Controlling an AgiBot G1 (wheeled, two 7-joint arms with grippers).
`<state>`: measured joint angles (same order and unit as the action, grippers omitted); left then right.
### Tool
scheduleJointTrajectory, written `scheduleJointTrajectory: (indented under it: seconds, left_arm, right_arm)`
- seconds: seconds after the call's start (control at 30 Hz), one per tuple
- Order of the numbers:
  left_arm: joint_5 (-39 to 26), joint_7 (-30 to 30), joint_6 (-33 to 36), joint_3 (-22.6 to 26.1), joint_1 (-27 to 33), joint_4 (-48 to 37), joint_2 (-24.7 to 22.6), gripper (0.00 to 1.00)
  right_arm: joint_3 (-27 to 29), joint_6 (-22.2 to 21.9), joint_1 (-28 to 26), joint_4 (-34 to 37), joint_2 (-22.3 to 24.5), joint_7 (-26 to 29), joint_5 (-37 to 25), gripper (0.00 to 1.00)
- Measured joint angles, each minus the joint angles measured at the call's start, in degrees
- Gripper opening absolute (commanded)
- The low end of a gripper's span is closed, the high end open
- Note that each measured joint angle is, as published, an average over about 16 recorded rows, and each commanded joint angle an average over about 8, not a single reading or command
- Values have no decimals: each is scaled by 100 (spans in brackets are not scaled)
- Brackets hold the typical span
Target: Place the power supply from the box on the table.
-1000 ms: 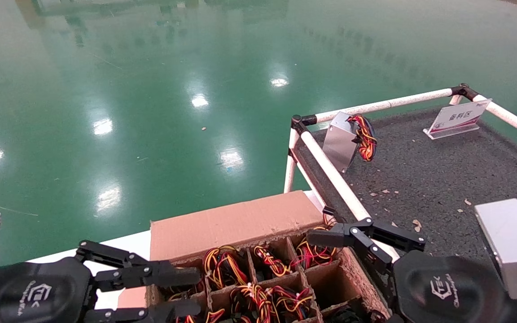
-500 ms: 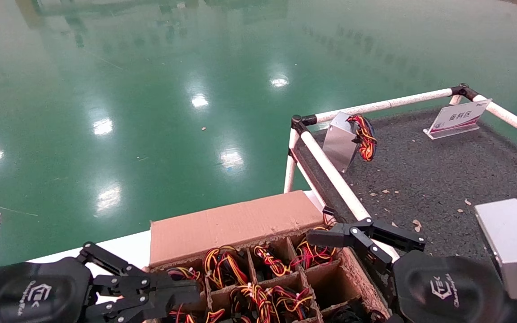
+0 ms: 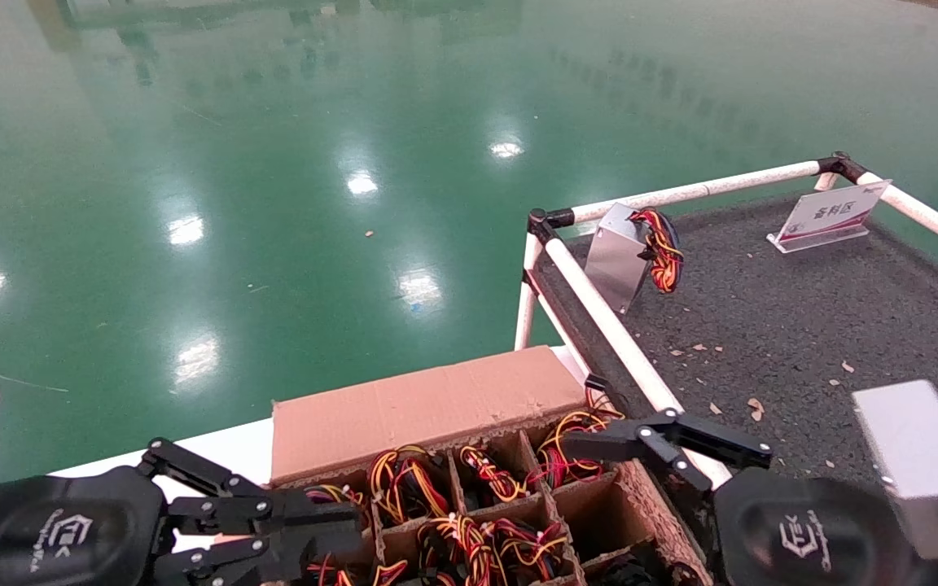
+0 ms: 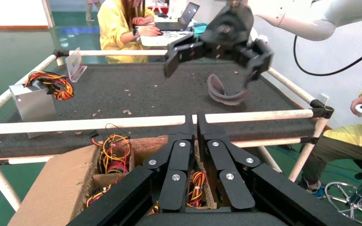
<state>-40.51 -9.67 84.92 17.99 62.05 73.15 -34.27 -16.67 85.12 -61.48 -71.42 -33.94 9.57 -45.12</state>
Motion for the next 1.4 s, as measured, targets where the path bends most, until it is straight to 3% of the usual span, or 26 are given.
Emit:
scheduleJointTrajectory:
  seconds: [0.57, 1.4]
  left_arm:
    - [2, 2, 0, 4, 2, -2, 1, 100]
    - [5, 4, -2, 8, 3, -2, 3, 100]
  right_arm:
    - [-479, 87, -53, 575, 77, -73, -1084, 100]
    - [-1105, -369, -690, 1557, -1054, -124, -2240, 100]
